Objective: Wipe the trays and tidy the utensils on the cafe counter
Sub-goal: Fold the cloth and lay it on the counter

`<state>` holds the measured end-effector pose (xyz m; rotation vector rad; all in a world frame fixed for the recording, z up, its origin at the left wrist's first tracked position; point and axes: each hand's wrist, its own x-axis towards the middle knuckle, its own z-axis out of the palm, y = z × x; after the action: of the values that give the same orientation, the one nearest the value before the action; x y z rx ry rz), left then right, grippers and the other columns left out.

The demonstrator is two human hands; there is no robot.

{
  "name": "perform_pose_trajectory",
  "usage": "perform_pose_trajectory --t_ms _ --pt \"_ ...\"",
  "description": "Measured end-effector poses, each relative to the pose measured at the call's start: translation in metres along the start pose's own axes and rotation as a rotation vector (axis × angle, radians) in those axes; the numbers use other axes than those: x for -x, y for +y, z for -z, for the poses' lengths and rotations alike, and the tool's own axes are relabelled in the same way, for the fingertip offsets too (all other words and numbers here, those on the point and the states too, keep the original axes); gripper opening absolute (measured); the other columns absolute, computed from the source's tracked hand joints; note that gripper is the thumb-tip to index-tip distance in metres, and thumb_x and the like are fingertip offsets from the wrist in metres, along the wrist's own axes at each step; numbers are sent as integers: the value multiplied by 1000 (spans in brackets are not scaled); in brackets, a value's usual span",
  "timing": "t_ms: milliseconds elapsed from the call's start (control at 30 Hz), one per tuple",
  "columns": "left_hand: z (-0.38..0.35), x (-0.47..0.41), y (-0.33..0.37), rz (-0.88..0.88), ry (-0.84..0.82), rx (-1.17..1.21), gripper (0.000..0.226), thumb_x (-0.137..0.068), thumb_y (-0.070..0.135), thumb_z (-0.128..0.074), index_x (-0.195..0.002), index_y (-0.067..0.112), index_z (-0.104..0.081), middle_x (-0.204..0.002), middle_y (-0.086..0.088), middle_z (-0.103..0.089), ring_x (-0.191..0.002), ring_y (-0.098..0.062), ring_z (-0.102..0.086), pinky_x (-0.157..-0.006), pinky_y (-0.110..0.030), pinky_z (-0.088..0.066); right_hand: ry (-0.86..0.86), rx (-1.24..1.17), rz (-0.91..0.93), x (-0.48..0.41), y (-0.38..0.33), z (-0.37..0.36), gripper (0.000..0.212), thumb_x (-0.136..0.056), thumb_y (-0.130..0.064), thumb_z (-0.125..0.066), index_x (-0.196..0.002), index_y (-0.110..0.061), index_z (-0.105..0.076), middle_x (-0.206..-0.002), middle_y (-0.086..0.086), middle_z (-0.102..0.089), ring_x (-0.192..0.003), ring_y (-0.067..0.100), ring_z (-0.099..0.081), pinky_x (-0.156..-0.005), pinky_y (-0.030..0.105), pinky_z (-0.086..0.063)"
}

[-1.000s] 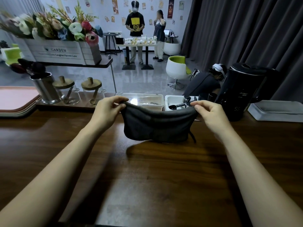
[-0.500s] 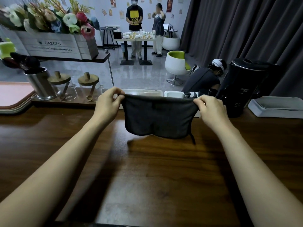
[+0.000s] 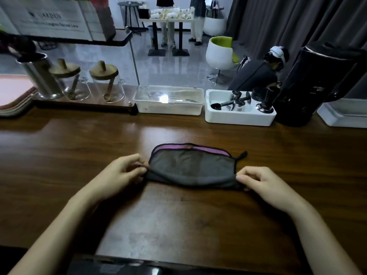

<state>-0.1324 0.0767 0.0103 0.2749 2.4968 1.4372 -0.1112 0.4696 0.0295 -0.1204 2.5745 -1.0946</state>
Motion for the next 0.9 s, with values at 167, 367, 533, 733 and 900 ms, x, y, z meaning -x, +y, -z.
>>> perform_pose_trajectory --t_ms 167,367,533,733,900 --pt "5 -40 11 -124 307 -105 13 -97 13 -66 -90 24 -66 -71 7 -67 -62 -8 -58 -62 -24 -46 319 -34 51 -28 -9 0 20 -100 -36 -58 -84 -32 -68 -75 -15 -68 -68 3 -64 -65 26 -47" --pt "-16 -86 5 40 418 -497 14 -94 33 -64 -108 35 -65 -105 5 -70 -94 -24 -65 -81 -38 -51 446 353 -12 -76 -3 -12 23 -98 -41 -59 -120 -35 -62 -119 -7 -65 -113 21 -59 -93 37 -47" --pt "-76 -60 11 -243 474 -806 19 -92 29 -62 -109 25 -69 -108 -2 -66 -89 -33 -58 -72 -40 -47 247 437 242 -73 0 -38 39 -104 -34 -49 -143 -35 -53 -159 -10 -37 -152 17 -22 -121 35 -17" --pt "-93 -74 9 -55 400 -807 49 -99 49 -37 -132 25 -64 -135 -5 -62 -120 -32 -57 -101 -46 -44 243 552 156 -47 -6 -60 51 -101 -59 -37 -148 -41 -44 -154 -11 -40 -141 16 -33 -114 39 -30" --pt "-88 -106 17 -48 114 -724 47 -107 32 -37 -154 33 -38 -167 -1 -23 -157 -24 -8 -123 -54 3 207 560 177 -10 -38 -93 63 -97 -70 -26 -147 -37 -46 -131 -10 -45 -117 15 -42 -99 35 -40"
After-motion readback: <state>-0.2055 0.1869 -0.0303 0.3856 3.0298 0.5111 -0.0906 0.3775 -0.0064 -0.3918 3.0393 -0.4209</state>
